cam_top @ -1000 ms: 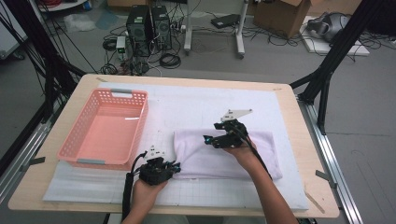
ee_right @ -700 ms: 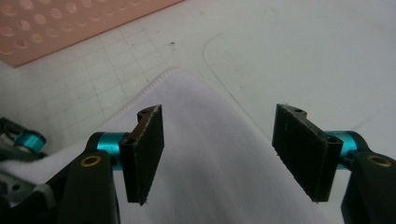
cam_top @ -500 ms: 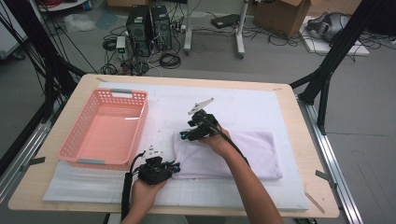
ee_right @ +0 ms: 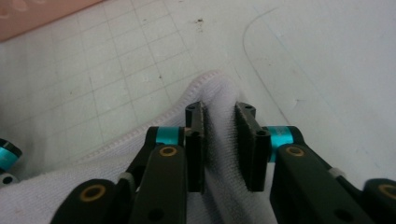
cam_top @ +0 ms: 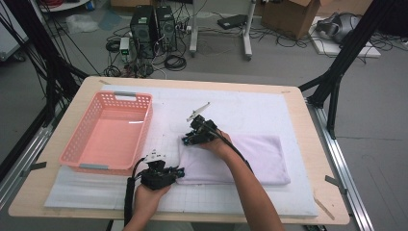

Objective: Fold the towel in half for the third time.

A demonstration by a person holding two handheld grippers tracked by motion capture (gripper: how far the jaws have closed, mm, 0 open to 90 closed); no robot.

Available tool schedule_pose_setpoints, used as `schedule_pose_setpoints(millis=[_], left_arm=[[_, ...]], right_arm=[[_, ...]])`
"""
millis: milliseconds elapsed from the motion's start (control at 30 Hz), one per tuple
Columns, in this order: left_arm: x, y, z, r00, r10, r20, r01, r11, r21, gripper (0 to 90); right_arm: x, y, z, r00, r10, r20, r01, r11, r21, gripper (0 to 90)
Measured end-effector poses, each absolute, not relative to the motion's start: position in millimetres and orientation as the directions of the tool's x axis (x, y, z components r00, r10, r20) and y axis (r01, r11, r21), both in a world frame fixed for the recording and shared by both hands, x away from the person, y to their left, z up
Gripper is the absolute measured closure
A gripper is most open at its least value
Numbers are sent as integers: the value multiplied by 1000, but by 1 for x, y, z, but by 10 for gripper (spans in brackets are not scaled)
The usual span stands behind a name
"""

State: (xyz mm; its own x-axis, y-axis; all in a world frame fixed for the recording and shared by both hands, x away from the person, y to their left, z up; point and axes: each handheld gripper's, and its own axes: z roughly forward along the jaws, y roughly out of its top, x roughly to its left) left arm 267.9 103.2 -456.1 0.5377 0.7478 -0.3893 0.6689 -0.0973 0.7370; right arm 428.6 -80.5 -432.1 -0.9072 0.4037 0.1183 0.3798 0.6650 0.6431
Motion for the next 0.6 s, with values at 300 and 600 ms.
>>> schedule_pose_setpoints(millis=[300, 600], left_arm=[[265, 123, -437, 529, 737, -422, 657, -40, 753, 810], [260, 145, -404, 552, 709, -438, 597, 30, 801, 813]], right_arm=[[424, -77, -420, -917, 385, 102, 339, 621, 707, 783], [417, -68, -377, -931, 355, 78, 271, 534, 801, 783]])
